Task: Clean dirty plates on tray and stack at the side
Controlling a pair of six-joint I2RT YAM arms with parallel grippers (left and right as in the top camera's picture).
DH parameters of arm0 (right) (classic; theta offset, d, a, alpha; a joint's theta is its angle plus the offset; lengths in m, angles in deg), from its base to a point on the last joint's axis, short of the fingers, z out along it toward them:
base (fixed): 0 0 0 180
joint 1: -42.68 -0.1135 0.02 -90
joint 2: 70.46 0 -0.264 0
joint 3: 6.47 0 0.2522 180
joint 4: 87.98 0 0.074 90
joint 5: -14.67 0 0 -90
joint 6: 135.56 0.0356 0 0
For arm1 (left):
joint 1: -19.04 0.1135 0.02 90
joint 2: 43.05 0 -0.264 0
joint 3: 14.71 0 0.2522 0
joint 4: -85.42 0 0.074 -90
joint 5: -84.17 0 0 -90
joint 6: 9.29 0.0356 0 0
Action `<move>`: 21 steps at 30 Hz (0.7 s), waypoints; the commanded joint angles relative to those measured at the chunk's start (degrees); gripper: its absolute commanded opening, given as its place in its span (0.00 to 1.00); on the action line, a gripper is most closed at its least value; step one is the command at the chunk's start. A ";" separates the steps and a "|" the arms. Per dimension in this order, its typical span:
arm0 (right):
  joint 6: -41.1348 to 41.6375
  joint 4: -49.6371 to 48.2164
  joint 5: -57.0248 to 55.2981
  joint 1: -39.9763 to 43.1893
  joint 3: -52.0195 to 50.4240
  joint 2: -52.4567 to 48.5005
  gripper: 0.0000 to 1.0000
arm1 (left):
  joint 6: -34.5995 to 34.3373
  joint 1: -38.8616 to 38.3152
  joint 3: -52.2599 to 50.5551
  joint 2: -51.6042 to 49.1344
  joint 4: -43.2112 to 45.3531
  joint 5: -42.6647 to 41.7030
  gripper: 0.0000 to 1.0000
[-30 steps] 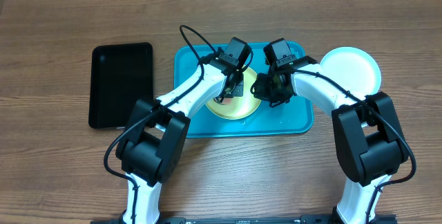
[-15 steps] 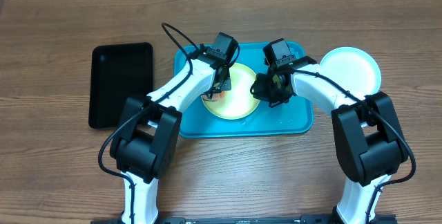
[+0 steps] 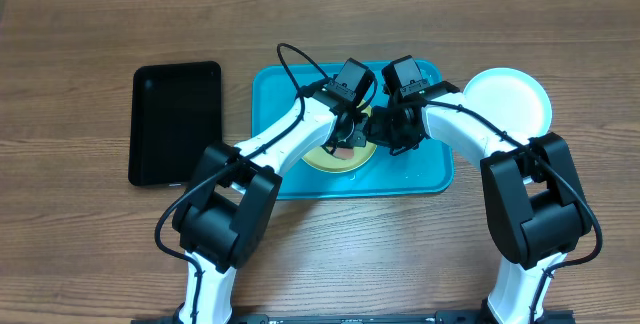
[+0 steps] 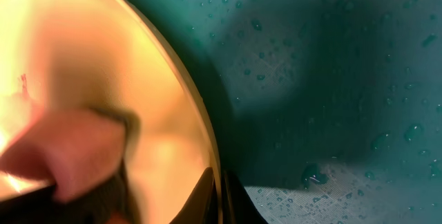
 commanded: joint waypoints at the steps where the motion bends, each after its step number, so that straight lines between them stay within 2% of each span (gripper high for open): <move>1: -0.72 0.85 -1.05 -1.07 -2.29 -2.08 0.04 | -1.49 2.29 -0.55 -0.52 2.86 3.19 0.04; 10: -0.70 0.83 -1.01 -1.07 -2.29 -2.08 0.04 | -1.84 5.97 0.55 -1.14 1.70 4.72 0.04; 16: -0.72 1.03 -1.05 -1.07 -2.29 -2.08 0.04 | -1.86 5.95 0.55 -5.88 -5.44 4.74 0.05; 18: -0.74 1.05 -1.07 -1.07 -2.29 -2.08 0.04 | -1.75 5.95 0.55 -7.30 -8.11 2.43 0.04; 21: -0.72 0.96 -1.05 -1.07 -2.29 -2.08 0.04 | 2.34 5.92 0.55 -7.80 -8.72 -4.96 0.04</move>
